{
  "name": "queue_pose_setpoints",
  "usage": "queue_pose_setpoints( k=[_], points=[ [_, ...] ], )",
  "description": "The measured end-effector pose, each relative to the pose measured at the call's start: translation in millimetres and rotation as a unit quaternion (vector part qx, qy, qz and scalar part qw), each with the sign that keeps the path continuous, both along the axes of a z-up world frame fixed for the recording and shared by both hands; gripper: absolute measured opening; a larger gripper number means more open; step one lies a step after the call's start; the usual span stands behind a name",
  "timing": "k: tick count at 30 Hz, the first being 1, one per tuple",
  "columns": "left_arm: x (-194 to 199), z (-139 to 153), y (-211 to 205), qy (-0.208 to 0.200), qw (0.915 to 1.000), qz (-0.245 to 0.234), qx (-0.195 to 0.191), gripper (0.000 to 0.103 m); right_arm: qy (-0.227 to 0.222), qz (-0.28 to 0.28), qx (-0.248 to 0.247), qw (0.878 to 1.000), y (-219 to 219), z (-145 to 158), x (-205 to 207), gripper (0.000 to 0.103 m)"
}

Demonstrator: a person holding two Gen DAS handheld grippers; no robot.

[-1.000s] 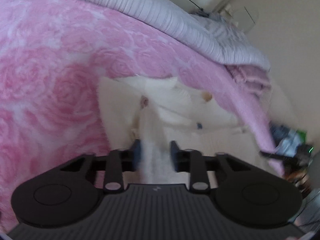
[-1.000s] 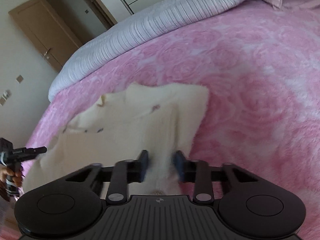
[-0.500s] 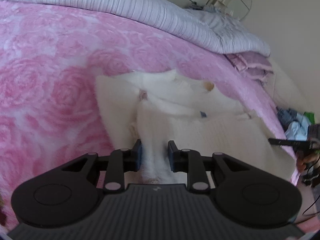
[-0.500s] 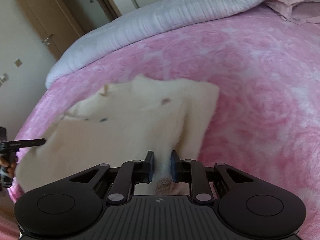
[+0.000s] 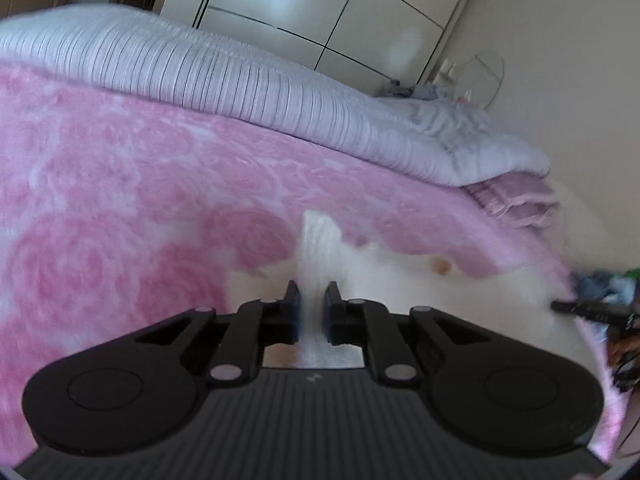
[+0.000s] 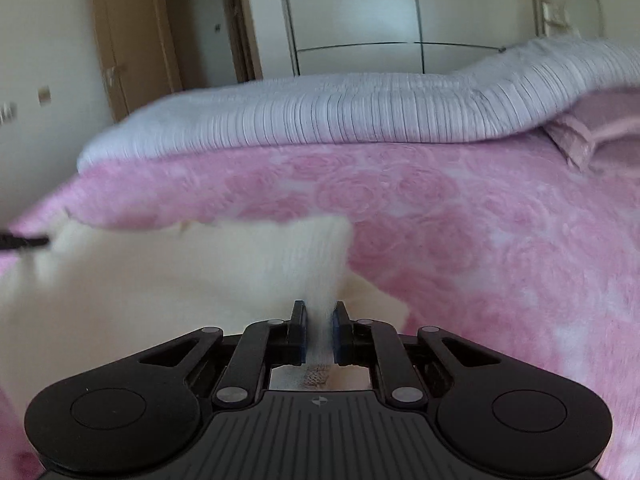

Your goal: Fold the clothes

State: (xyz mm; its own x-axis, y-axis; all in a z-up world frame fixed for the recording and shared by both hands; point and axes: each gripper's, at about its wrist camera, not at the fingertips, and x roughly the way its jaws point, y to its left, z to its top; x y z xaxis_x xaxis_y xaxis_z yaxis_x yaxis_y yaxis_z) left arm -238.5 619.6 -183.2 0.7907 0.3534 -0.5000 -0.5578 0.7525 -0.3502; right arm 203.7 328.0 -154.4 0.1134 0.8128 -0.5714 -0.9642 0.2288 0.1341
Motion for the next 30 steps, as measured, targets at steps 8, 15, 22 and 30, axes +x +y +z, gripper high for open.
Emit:
queue_pose_setpoints(
  k=[8,15,22,30],
  points=[
    [33.0,10.9,42.0,-0.014,0.9993,0.007,0.034,0.010,-0.019,-0.022,0.022,0.999,45.3,4.5,30.5,0.010],
    [70.5,-31.8,67.0,0.057,0.9982,0.003,0.016,0.010,-0.009,-0.039,-0.027,0.999,79.2,-29.3,44.1,0.010],
    [66.8,-46.1,66.6,0.098,0.9946,0.035,-0.007,0.019,-0.005,-0.093,-0.073,0.993,79.5,-43.2,45.0,0.048],
    [29.6,3.7,24.9,0.106,0.9928,0.057,0.002,0.026,0.014,-0.112,-0.038,0.993,24.7,-1.5,24.1,0.052]
  ],
)
